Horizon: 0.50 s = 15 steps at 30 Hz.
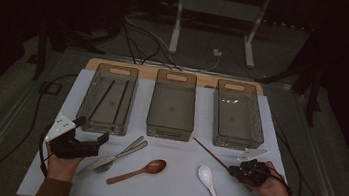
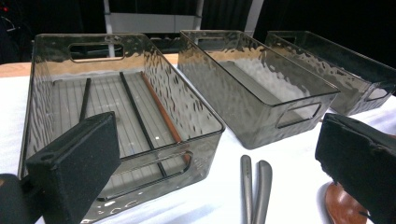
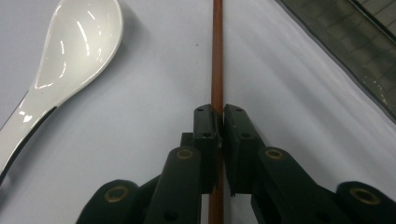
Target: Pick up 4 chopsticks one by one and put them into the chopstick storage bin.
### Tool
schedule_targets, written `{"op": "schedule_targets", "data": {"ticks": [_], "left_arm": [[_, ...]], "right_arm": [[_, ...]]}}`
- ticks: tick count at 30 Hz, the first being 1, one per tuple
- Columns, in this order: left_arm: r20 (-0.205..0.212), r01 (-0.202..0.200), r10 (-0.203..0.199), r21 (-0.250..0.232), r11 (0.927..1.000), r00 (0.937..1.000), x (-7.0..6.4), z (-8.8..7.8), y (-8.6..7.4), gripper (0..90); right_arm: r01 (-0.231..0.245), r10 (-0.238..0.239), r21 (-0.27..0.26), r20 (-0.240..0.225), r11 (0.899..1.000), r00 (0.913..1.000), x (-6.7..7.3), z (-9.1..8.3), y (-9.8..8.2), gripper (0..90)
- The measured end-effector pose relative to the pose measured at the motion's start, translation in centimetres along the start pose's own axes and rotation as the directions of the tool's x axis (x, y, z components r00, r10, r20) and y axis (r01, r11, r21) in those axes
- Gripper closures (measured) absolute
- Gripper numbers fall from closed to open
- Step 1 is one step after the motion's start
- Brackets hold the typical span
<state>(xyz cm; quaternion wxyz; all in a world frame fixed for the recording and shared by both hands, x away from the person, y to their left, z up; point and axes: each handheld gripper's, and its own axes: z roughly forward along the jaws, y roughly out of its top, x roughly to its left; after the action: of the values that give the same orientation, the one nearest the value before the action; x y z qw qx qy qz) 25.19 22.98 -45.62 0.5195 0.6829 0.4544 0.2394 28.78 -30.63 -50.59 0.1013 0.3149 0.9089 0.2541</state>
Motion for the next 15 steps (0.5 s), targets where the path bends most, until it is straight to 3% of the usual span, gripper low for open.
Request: {"op": "schedule_targets", "data": {"ticks": [7,15], "left_arm": [[0.005,-0.006,0.006,0.003,1.0000,1.0000,-0.22,0.15,0.02,1.0],[0.004,0.004,-0.004,0.002,1.0000,1.0000,-0.13,0.09,0.00,1.0]], "right_arm": [[-0.023,0.024,-0.026,0.021,0.999,0.9995,0.04,0.33,0.18,76.8],[-0.050,0.050,-0.003,0.037,0.999,0.9980,0.47,0.56,0.71,85.1]]}}
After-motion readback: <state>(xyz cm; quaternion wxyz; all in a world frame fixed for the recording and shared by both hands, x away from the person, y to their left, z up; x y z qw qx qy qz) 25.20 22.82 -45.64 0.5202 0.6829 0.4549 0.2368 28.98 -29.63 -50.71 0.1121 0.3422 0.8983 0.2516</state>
